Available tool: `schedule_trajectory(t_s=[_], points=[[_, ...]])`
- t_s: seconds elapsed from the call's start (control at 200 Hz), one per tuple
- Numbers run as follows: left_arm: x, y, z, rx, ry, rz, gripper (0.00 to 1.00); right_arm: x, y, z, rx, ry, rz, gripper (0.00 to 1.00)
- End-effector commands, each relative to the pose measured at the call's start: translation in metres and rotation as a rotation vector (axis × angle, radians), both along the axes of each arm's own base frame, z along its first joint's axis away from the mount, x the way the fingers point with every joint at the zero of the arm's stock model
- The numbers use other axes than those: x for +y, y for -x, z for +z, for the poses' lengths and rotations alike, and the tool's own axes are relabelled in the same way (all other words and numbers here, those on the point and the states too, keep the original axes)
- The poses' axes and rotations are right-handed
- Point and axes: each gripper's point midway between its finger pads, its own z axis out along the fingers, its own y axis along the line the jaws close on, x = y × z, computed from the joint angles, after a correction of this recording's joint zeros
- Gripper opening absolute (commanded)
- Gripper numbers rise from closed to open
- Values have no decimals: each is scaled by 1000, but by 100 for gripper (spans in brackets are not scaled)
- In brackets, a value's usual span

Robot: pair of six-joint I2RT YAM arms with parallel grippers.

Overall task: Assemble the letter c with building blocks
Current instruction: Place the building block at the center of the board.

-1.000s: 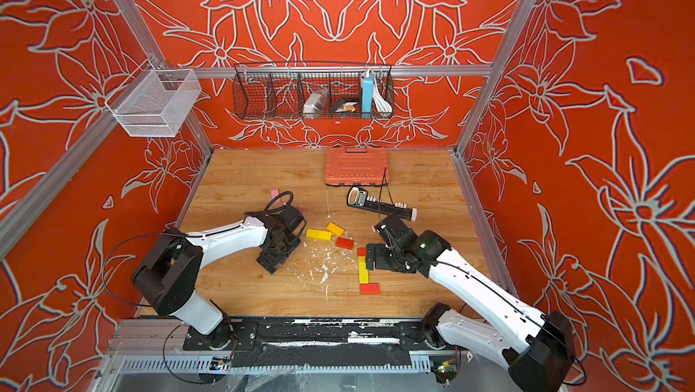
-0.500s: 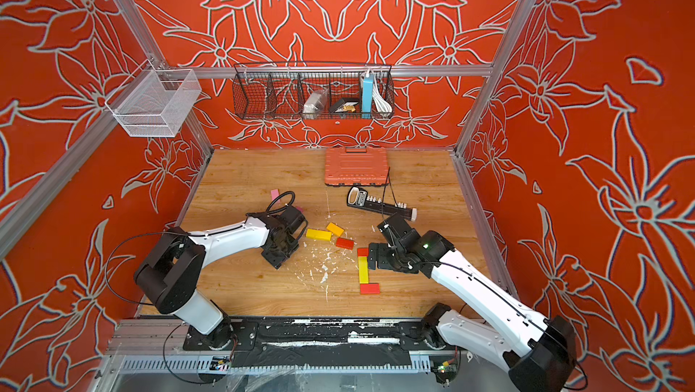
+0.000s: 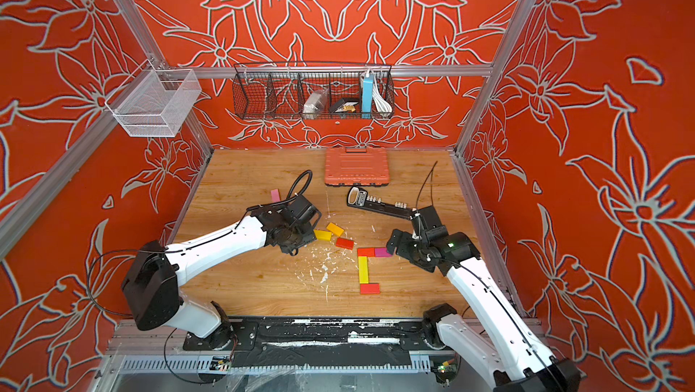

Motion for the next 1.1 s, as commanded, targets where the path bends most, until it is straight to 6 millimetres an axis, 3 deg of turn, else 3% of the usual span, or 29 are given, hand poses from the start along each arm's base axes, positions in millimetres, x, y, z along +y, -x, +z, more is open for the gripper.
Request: schedule_trajectory(t_s=[0.0, 0.24, 0.48, 0.811, 1.096], points=[[-39, 7, 10, -8, 8, -145, 54, -14, 7, -4, 48, -76, -68, 98], [-138, 31, 12, 12, 76, -329, 54, -38, 5, -4, 22, -223, -238, 98], [-207, 52, -3, 43, 75, -459, 54, -54, 3, -16, 25, -211, -293, 98], [-250, 76, -27, 73, 27, -565, 55, -73, -5, -23, 30, -197, -356, 98], [-254, 81, -38, 95, 11, -577, 55, -81, -1, -26, 36, -133, -345, 99]])
